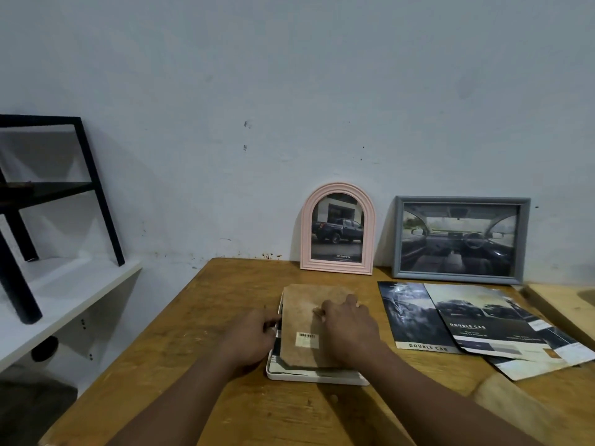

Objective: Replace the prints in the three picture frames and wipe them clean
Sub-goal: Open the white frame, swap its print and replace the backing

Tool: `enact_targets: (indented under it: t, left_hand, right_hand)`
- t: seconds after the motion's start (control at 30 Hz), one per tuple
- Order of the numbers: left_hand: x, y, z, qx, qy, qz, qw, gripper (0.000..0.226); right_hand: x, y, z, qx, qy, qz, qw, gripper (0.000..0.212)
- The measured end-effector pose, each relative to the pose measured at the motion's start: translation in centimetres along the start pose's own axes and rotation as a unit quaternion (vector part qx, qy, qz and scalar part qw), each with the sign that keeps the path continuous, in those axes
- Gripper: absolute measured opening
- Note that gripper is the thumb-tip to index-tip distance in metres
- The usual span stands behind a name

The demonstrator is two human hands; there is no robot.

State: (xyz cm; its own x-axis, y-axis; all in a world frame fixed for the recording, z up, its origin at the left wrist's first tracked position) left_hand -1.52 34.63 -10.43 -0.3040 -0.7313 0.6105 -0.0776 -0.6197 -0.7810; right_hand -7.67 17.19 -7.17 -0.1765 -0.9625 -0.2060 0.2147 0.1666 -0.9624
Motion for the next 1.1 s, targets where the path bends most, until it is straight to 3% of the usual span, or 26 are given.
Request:
enact_targets:
  t: [0.17, 0.37, 0.57, 1.1]
  left_hand:
    - [-0.5, 0.1, 0.2, -0.012, -0.021, -0.064, 0.998, 0.043]
    - [-2.2, -0.4, 0.5, 0.026, -0.107, -0.175, 0.978, 0.038]
    - [-1.6, -0.4, 0.6, 0.031, -0.062, -0.11, 0.992, 0.028]
    - [-0.5, -0.1, 0.5, 0.04, 0.001, 0.013, 0.999, 0.037]
  right_hand:
    - [-1.4, 0.0, 0.2, -0.023, -0.007, -0.052, 0.998, 0.044]
    - [-1.8, 0.5, 0.2, -0.037, -0.024, -0.065, 0.997, 0.045]
    - [-2.2, 0.6, 0.0, -0.027, -0.047, -0.058, 0.997, 0.046]
    - [-1.1, 1.8, 0.1, 0.016, -0.021, -0.026, 0.999, 0.053]
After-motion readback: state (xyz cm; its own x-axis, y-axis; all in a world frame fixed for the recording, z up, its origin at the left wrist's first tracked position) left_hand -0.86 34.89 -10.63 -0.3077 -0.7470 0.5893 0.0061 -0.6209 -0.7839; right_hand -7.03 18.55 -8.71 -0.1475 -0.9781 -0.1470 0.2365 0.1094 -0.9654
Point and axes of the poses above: each hand's wrist, its own z-axis towards the middle knuckle, its own y-axis out of the palm, x = y × z, the point moved 9 cm from there along z, towards the middle knuckle, and after that the axes turned 11 degrees about x, right-handed, at the moved point
